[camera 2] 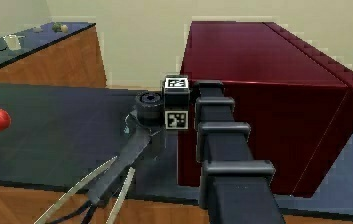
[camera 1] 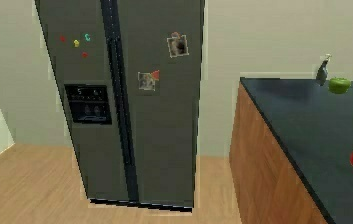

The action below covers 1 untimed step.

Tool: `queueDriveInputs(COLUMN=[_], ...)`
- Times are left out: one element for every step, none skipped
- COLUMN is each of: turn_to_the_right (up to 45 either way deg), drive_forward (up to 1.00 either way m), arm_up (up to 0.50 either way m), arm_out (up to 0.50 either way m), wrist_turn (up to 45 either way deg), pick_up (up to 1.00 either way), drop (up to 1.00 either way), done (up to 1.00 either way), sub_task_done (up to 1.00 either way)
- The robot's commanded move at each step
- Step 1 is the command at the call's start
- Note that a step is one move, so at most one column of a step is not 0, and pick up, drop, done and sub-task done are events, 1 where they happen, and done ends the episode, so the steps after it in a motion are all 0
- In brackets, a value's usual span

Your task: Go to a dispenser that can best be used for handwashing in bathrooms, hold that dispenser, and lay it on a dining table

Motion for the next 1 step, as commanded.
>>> queueDriveInputs(turn_to_the_right=[0.0], drive_forward=[0.00], arm_up=[0.00], arm_out=[0.00], wrist_turn=[45.0], pick_up=[0.00], drop=[0.00], done=[0.00], sub_task_done=[0.00])
